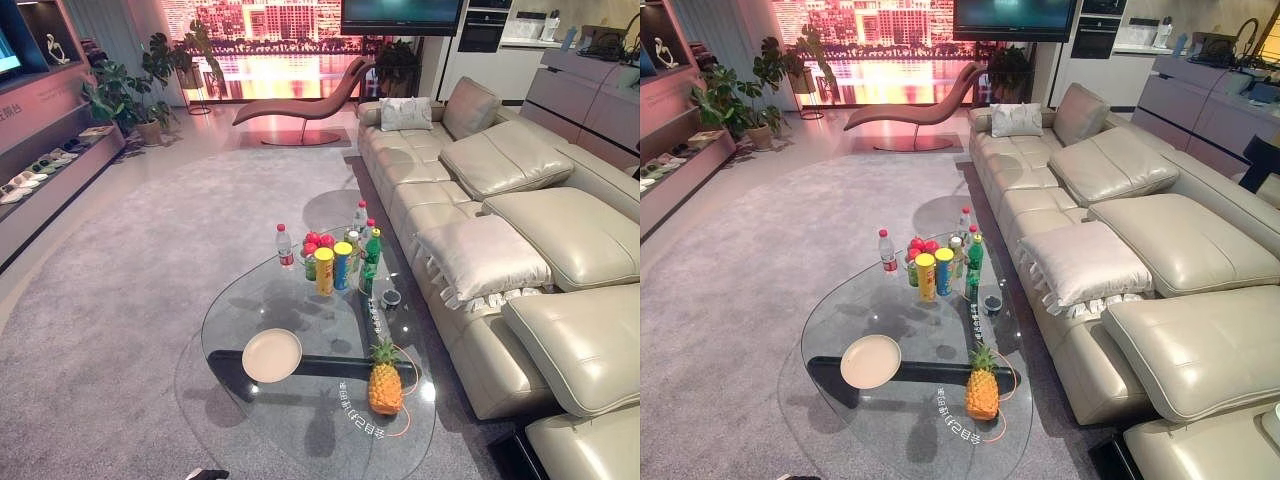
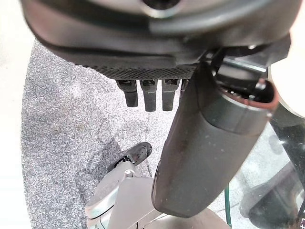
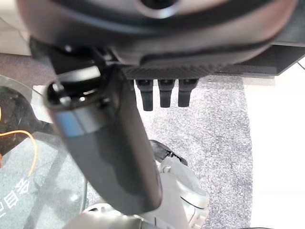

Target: Pick up the fruit to the plate

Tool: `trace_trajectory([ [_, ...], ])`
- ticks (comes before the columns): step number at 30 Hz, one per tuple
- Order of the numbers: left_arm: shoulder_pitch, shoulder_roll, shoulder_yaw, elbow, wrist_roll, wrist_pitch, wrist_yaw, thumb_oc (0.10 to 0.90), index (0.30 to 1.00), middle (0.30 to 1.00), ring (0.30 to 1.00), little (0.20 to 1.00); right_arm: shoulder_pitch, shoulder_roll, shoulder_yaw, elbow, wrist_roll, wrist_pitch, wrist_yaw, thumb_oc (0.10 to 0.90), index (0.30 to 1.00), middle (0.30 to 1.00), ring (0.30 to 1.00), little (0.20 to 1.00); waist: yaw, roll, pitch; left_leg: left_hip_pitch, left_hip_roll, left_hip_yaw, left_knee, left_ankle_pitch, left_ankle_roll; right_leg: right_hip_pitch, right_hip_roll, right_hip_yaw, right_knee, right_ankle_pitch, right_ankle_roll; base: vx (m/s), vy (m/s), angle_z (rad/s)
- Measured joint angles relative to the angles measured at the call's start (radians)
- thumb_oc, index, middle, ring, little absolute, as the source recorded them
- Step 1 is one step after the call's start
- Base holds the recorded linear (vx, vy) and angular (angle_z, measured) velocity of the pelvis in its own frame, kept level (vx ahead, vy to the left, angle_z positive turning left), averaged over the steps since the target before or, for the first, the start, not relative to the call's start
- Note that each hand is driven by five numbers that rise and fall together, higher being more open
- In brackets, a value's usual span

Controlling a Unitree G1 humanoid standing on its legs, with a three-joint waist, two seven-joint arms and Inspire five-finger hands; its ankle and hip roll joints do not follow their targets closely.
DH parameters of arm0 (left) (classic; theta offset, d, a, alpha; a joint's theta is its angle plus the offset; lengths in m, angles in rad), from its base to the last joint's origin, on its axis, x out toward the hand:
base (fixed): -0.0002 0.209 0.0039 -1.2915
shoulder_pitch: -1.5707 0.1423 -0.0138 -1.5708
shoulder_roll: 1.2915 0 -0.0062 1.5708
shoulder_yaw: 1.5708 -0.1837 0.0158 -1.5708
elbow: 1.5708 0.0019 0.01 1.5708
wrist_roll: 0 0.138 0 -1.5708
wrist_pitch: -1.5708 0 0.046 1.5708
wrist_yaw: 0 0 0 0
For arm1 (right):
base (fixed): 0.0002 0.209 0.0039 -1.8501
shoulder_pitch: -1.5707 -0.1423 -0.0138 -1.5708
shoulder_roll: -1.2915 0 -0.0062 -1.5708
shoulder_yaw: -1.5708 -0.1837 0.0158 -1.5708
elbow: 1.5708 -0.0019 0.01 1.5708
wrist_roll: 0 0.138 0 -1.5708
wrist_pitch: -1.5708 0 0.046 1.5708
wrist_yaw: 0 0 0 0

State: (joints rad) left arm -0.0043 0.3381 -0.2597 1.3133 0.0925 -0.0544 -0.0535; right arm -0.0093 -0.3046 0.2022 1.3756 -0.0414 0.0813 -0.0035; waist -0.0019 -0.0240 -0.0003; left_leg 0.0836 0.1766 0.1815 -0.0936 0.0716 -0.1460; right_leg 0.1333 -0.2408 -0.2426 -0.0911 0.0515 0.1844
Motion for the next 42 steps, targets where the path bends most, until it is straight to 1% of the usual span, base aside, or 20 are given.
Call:
trace_trajectory([
  [37,0.000,0.000,0.000,0.000,-0.001,0.002,-0.002,0.800,0.900,0.900,0.900,0.900,0.001,0.000,0.000,0.000,0.000,0.002,0.000,0.800,0.900,0.900,0.900,0.900,0.000,0.003,-0.001,0.000,0.000,0.001,0.000,0.000,0.000,-0.001,0.000,0.001,0.000,0.000,0.001,0.00,0.000,0.00],
  [40,0.000,0.000,0.000,-0.001,-0.004,0.004,-0.002,0.800,0.900,0.900,0.900,0.900,0.002,0.000,0.000,-0.001,0.000,0.008,0.000,0.800,0.900,0.900,0.900,0.900,0.000,0.003,0.000,-0.004,0.000,0.001,0.000,0.000,0.000,-0.011,0.000,0.002,0.000,0.000,0.000,0.00,0.000,0.00],
  [42,0.001,0.000,0.001,-0.008,-0.019,0.006,-0.002,0.800,0.900,0.900,0.900,0.900,0.004,0.000,0.000,-0.001,0.000,0.009,0.000,0.800,0.900,0.900,0.900,0.900,-0.001,0.008,0.004,-0.018,0.000,0.002,0.000,0.000,-0.001,-0.020,0.000,0.002,0.000,0.001,0.000,0.00,0.000,0.00],
])
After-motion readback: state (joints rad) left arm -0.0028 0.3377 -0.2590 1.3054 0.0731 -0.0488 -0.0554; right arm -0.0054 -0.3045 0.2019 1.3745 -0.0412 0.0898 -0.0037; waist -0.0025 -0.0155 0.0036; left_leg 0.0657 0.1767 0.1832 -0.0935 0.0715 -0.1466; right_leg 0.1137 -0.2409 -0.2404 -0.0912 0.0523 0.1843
